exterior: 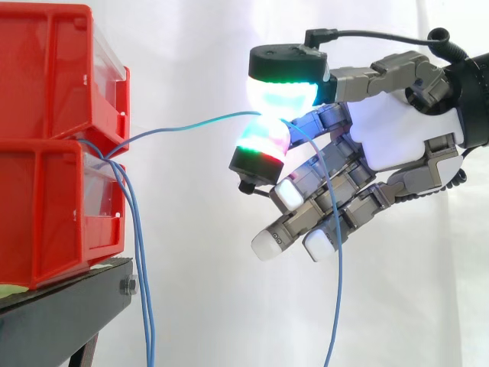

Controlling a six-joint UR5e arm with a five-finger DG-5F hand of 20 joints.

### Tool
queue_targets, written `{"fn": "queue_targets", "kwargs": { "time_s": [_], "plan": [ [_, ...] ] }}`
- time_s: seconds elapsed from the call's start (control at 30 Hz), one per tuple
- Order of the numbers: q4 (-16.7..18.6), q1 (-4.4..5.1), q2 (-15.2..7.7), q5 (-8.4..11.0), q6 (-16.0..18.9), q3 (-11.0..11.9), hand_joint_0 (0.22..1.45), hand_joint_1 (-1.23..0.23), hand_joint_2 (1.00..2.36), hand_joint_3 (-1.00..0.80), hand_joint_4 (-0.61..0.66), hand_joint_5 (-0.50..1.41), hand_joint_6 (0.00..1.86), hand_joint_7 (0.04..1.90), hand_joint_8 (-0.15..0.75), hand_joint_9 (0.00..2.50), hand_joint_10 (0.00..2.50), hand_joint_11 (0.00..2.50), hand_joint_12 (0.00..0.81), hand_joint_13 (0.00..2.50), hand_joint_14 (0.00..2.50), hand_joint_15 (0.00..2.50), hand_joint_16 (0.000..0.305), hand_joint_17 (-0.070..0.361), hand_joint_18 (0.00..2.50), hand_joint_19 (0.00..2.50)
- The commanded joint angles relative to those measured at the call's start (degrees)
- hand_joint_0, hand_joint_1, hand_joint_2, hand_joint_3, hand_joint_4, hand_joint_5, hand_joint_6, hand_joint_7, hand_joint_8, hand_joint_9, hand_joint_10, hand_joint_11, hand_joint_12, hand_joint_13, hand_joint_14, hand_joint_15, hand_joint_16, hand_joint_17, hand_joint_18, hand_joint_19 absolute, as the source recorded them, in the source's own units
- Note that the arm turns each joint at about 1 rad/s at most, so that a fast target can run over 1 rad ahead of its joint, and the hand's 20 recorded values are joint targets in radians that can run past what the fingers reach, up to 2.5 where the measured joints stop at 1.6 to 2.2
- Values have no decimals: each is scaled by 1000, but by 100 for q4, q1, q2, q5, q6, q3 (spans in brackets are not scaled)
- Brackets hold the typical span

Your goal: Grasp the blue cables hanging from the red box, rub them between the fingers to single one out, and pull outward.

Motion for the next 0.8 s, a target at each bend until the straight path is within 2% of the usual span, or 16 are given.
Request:
{"fn": "queue_targets", "kwargs": {
  "time_s": [0.0,0.1,0.57,0.77],
  "plan": [
    [0,0,0,3,-147,-4,600,-813,1021,-89,7,-120,859,1207,284,892,15,714,400,498,12,353,58,130,650,520],
    [9,0,0,3,-279,-4,600,-813,1021,-85,8,-120,859,1207,283,893,17,717,401,501,11,352,58,130,651,514],
    [9,0,-9,3,-322,-4,604,-815,1020,-84,8,-119,861,1203,285,895,15,715,403,514,11,350,58,131,664,517],
    [61,-9,-9,3,-322,-162,605,-815,1020,-84,13,-119,861,1202,285,895,17,719,404,516,12,350,58,131,671,518]
  ]
}}
